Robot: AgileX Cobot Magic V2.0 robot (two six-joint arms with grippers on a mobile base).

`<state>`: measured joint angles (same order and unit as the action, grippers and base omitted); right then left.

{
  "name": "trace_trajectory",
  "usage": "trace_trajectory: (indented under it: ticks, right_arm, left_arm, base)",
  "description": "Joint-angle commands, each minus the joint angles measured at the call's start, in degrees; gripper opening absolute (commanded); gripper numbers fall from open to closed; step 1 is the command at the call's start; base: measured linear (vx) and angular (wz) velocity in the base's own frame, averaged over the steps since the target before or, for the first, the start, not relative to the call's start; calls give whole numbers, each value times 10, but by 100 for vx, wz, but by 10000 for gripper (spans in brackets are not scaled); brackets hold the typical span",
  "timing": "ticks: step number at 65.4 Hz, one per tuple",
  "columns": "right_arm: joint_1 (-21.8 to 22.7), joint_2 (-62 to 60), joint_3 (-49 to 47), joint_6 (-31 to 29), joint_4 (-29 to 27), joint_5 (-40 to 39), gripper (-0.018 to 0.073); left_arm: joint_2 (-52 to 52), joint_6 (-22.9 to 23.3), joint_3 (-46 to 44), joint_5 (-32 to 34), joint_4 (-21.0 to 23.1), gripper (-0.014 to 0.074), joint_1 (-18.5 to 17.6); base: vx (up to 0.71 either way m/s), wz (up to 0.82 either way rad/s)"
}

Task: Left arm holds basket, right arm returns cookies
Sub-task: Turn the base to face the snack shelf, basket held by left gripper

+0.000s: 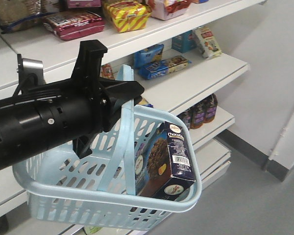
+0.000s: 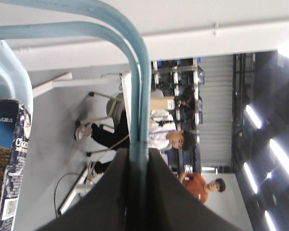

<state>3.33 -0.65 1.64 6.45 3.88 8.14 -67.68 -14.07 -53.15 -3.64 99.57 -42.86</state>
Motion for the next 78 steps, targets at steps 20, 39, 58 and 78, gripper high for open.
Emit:
trace_trajectory:
  ticks: [20,39,58,78]
  right_arm:
    - [0,-5,10,-2,6,-43,-3]
    - [0,-5,10,-2,6,-43,-3]
    - [0,-5,10,-2,6,-43,-3]
    - [0,-5,10,-2,6,-43,-3]
  left_arm:
    - [17,0,-25,-15,24,-3,-2]
    - [17,0,-25,-15,24,-3,-2]
    - [17,0,-25,-15,24,-3,-2]
    - [17,0,-25,-15,24,-3,-2]
  base:
    - [10,44]
    - [9,39]
    - [4,29]
    - [1,20]
